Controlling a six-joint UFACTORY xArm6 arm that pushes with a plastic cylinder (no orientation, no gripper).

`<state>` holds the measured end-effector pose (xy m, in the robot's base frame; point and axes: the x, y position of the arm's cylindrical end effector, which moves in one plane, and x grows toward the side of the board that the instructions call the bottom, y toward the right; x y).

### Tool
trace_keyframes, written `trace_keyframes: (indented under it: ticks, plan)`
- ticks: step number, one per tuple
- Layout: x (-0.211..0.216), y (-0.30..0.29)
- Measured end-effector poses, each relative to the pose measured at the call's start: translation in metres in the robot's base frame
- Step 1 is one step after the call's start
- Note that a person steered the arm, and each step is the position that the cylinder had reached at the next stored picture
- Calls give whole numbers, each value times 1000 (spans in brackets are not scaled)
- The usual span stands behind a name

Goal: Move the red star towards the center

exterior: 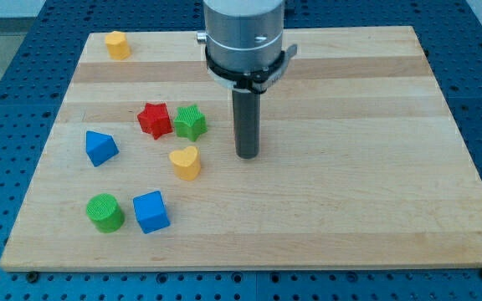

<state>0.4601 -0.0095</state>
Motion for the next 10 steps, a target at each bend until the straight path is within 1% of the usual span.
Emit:
trace_keyframes:
  ticks: [3,5,10]
  plan:
    - [-61,-2]
    - [-101,-15]
    - [-171,-22]
